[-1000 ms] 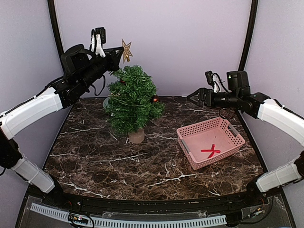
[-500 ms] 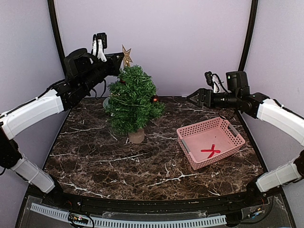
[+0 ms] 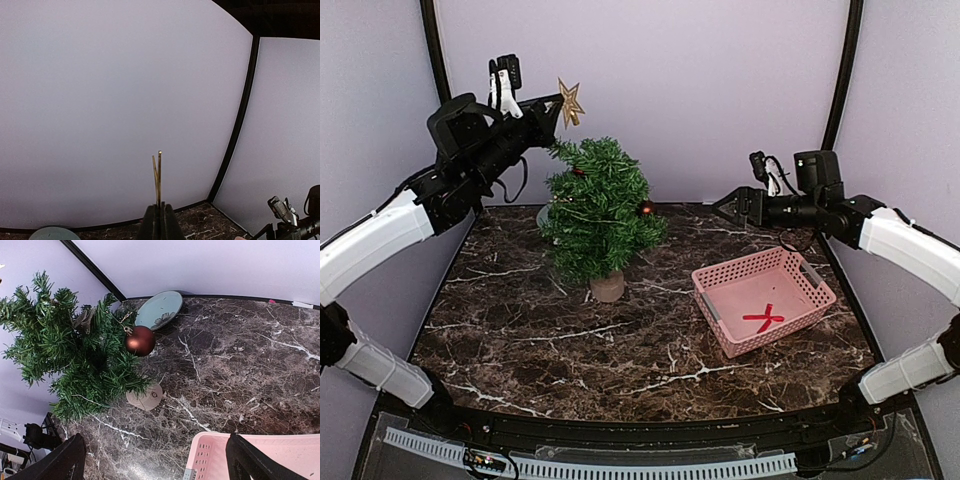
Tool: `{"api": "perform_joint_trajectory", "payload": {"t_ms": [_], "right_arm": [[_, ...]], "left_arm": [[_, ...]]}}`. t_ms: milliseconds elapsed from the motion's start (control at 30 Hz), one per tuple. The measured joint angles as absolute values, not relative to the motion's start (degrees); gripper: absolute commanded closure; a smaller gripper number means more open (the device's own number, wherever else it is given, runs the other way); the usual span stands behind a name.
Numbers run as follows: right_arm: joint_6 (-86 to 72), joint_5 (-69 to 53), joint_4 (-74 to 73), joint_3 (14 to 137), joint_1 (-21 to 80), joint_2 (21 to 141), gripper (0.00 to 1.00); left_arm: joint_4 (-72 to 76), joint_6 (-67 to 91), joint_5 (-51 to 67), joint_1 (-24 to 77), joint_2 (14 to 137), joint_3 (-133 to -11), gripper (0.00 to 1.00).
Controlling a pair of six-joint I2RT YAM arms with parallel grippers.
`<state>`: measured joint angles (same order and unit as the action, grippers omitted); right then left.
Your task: Decorate the small christmas tree
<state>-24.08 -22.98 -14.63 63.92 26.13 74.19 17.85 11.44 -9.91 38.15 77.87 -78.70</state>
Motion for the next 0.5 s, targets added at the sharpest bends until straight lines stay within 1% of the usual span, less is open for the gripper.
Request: {"api": "perform_joint_trajectory", "payload": {"t_ms": [500], "right_arm": [[-24.1,-23.0,-14.5,63.9,26.1,74.4,0.01]], "left_arm": [[18.0,13.1,-8.6,38.2,79.5,-77.8,1.00]]}}
